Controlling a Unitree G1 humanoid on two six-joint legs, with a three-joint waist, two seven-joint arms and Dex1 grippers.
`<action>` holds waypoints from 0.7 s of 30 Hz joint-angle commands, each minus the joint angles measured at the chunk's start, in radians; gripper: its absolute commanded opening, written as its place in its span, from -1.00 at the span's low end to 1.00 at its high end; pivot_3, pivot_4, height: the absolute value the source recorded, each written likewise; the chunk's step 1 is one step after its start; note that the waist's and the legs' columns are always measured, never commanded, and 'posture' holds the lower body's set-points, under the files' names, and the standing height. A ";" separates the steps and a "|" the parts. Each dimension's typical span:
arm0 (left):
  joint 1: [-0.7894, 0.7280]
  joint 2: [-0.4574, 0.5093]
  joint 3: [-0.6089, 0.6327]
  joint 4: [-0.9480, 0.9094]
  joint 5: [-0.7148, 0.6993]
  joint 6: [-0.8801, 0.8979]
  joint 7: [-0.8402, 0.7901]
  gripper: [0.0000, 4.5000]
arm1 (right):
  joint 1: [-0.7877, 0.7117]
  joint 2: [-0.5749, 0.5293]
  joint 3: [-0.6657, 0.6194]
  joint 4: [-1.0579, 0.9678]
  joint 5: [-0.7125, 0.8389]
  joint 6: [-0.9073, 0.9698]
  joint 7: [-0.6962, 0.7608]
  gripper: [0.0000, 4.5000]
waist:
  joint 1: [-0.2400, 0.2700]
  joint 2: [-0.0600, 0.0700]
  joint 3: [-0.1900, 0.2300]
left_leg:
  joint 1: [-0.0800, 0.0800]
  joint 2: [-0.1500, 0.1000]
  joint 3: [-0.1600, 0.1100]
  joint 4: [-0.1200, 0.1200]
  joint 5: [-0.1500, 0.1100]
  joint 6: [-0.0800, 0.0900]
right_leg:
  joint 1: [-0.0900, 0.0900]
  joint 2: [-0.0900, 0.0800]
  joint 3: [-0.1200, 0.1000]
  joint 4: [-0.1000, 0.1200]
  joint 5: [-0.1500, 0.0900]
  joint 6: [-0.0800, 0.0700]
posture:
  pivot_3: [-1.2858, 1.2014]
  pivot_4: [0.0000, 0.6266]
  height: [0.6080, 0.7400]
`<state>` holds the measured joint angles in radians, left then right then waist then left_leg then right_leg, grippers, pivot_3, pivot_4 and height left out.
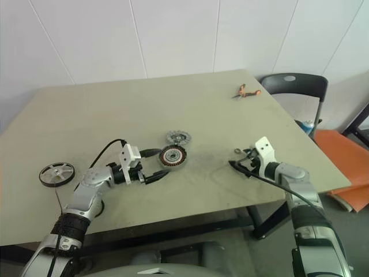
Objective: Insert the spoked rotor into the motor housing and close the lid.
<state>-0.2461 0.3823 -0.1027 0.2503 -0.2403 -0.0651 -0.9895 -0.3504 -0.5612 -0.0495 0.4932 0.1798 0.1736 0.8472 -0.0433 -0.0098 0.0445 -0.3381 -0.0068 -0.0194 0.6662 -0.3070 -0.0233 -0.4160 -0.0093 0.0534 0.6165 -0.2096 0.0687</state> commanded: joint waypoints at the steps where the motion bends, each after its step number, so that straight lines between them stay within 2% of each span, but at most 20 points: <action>1: -0.009 0.010 0.005 -0.064 -0.005 0.004 0.004 1.00 | -0.030 0.028 -0.009 -0.005 0.007 -0.024 -0.019 0.96 | 0.000 0.000 0.000 | 0.000 0.000 0.000 0.000 0.000 0.000 | 0.000 0.000 0.000 0.000 0.000 0.000 | 0.03 -1.00 1.00; 20: 0.022 0.021 -0.016 -0.153 0.006 0.038 0.017 1.00 | -0.117 0.051 -0.023 0.186 -0.018 -0.038 -0.105 0.96 | -0.001 0.000 0.000 | 0.002 0.000 0.000 0.000 0.000 0.000 | 0.005 0.000 0.000 0.000 0.000 0.000 | 0.03 -1.00 1.00; 21: 0.022 0.021 -0.016 -0.154 0.006 0.039 0.018 1.00 | -0.118 0.050 -0.022 0.191 -0.019 -0.040 -0.102 0.89 | -0.001 0.000 0.000 | 0.002 0.000 0.000 0.000 0.000 0.000 | 0.005 0.000 0.000 0.000 0.000 0.000 | 0.03 -1.00 1.00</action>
<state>-0.2106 0.3946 -0.1236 0.1378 -0.2332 -0.0265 -0.9767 -0.4487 -0.4981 -0.0572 0.6706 0.1691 0.1404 0.7523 -0.0442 -0.0097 0.0445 -0.3363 -0.0064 -0.0196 0.6663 -0.3070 -0.0233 -0.4107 -0.0095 0.0534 0.6161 -0.2097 0.0685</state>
